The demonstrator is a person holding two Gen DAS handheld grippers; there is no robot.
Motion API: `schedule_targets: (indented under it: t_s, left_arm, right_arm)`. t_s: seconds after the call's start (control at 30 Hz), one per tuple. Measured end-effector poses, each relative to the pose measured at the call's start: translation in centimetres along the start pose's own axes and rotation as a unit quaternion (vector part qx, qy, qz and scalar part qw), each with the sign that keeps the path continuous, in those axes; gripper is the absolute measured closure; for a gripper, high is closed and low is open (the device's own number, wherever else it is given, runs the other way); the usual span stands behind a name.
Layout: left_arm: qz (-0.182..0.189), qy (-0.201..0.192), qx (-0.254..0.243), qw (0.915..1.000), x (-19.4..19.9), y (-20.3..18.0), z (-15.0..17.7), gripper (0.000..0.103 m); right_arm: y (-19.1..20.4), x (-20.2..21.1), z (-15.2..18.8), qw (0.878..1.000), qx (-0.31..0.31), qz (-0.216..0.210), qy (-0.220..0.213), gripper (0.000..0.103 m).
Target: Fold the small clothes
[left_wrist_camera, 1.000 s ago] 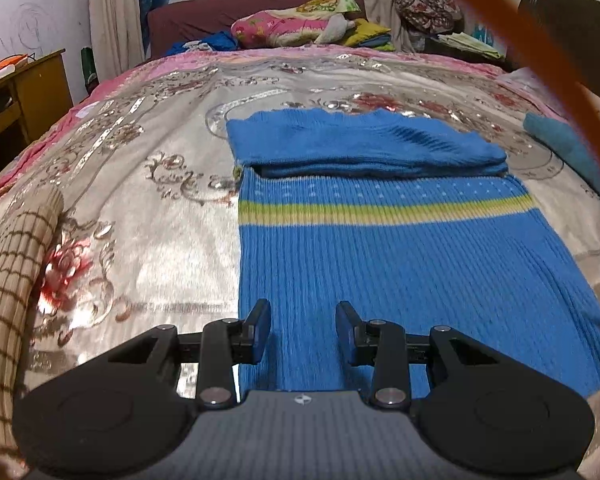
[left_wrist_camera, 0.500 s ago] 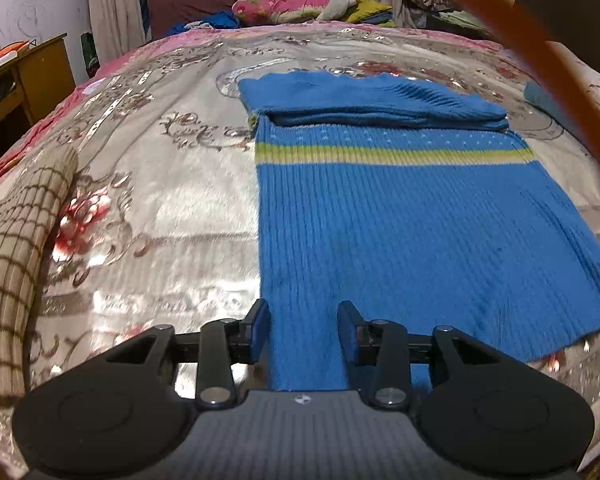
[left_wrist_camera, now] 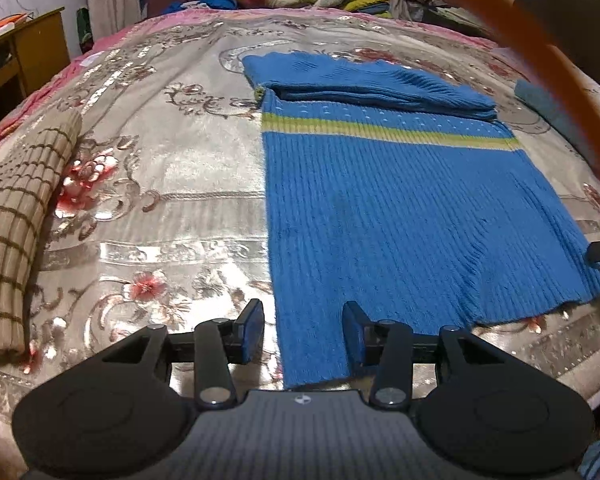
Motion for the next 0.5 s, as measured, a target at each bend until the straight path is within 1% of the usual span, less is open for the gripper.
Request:
schedule_targets:
  t_s: [0.13,0.33,0.4,0.5]
  left_arm:
    - [0.019,0.0,0.012,0.9997,0.0,0.0,0.0,0.055]
    - [0.051,-0.004,0.048,0.9975,0.2,1.1,-0.2,0.055]
    - [0.058,-0.003,0.05,0.9971,0.2,1.1,-0.2,0.055]
    - [0.068,0.001,0.048,0.9965,0.2,0.9,-0.2,0.055]
  right_arm:
    - [-0.1,0.2,0.2,1.0,-0.001,-0.004,0.001,0.05]
    - [-0.6,0.4,0.5,1.0,0.0,-0.01,0.003,0.05]
    - [-0.5,0.4,0.6,1.0,0.002,-0.014,0.004,0.047]
    - [-0.4,0.3,0.6,0.999,0.004,-0.031,0.011,0.047]
Point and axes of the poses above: each gripper's, at about its wrist camera, not at the fingertips, and x roughly against the way its jaws point, y to its left, z to its underside, the point moved 2 cm from there along -x, roughly the way its jaws point, and after that the axes turned 13 degrees about z, right-handed, at the moved point
